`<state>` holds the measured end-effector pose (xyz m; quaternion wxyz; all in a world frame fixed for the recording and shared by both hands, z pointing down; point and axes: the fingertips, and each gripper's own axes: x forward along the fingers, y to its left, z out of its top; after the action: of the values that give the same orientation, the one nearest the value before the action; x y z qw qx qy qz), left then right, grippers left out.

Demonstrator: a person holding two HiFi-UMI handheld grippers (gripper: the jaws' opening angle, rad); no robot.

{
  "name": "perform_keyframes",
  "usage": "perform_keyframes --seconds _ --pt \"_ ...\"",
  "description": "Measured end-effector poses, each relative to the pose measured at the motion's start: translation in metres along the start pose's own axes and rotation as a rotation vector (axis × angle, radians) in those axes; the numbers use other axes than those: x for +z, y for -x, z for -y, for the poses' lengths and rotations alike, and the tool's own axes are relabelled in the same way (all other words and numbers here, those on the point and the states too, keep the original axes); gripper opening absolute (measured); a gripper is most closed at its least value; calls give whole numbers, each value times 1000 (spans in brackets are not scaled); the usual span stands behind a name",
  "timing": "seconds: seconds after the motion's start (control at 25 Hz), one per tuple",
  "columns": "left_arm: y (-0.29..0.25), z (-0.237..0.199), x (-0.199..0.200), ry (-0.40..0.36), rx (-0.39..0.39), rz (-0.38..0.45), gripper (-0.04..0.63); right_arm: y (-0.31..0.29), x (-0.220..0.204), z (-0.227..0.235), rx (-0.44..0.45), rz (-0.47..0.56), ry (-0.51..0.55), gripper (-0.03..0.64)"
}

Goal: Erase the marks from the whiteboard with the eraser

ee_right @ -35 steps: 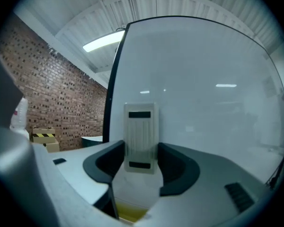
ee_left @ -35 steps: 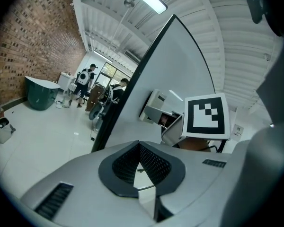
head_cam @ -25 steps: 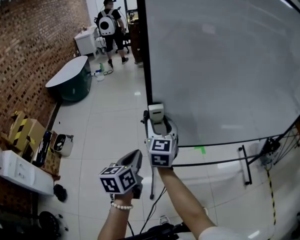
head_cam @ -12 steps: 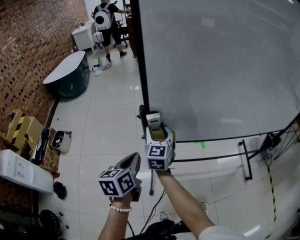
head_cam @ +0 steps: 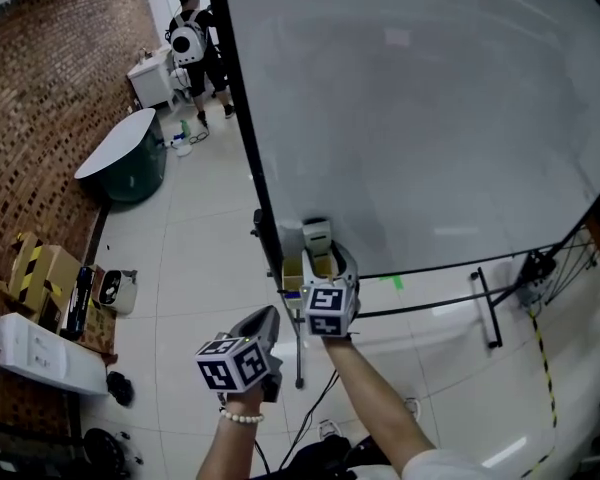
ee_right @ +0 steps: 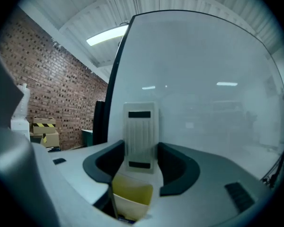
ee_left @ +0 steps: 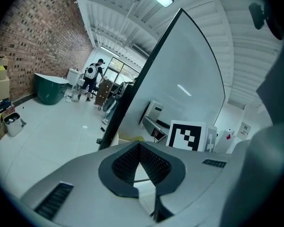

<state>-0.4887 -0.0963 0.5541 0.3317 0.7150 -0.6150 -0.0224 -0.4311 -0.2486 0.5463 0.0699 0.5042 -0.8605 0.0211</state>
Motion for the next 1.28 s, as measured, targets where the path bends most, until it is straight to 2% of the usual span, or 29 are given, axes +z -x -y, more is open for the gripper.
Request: perform_keyframes --seconds 0.32,0.64,1.0,1.28 --pt "-28 42 -20 -20 -44 -43 -12 16 -5 74 -44 4 5 253" --pt "-67 104 -41 -38 -79 -76 -12 32 -5 155 -61 4 9 253" --pt "-117 194 -63 -48 -76 -87 -12 58 -4 262 -64 9 -7 253" --pt "-167 277 -78 -44 -76 -65 -12 78 -8 344 -46 19 -26 253"
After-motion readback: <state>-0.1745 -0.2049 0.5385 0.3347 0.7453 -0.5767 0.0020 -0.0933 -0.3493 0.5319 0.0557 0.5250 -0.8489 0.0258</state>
